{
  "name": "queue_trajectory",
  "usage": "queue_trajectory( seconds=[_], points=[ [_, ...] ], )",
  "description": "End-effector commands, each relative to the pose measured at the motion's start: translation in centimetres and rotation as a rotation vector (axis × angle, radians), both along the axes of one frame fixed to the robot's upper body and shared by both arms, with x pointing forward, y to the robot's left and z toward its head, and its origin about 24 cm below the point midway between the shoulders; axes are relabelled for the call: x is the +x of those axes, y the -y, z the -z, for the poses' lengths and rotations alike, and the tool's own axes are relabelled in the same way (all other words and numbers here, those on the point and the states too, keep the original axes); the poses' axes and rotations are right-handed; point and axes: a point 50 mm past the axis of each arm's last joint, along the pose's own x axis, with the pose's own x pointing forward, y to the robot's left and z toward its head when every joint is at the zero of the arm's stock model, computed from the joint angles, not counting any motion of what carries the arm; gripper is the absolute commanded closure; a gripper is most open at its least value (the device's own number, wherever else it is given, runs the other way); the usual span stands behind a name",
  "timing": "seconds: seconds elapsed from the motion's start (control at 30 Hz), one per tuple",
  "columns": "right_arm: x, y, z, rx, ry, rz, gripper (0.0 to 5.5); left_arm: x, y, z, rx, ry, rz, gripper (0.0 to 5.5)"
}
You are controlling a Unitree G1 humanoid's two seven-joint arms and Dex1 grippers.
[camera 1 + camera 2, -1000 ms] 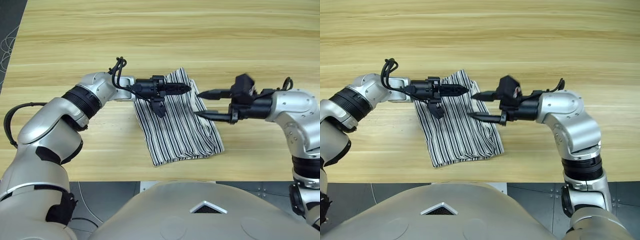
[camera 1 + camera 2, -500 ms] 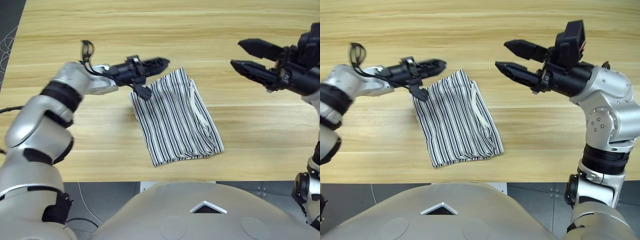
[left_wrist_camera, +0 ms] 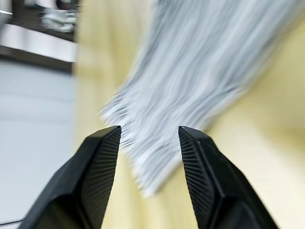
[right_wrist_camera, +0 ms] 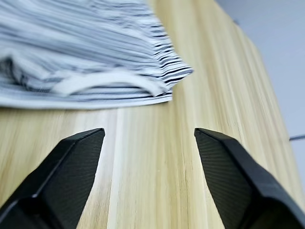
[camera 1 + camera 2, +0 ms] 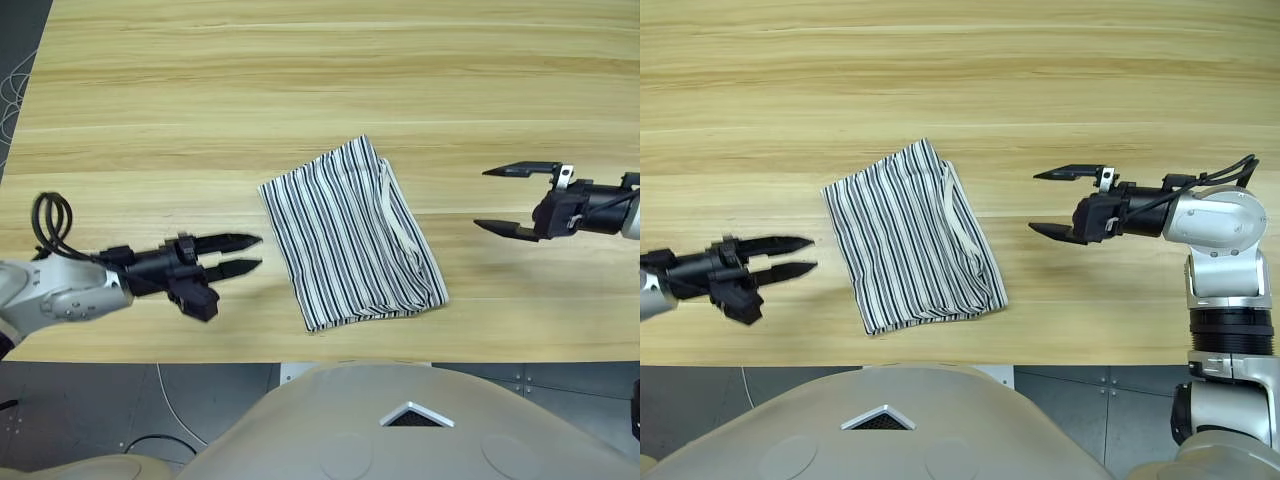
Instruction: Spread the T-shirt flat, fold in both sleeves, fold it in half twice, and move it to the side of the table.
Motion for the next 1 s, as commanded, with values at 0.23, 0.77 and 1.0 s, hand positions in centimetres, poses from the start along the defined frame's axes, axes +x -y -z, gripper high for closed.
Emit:
queue_trajectory(
  seconds=[0.23,0.77,1.0],
  points=[
    [-1.8,-0.5,2.4,-0.258,0.303,-0.660,1.62,-3.1,0.7,2.6,0.279,-0.173,0.046,3.06],
    [-3.9,-1.7,5.9,-0.159,0.215,-0.727,1.62,-4.2,5.2,4.6,0.160,-0.239,0.074,3.06],
    [-4.7,-2.4,6.9,-0.116,0.196,-0.752,1.62,-4.0,5.2,5.2,0.149,-0.215,0.078,3.06]
  ],
)
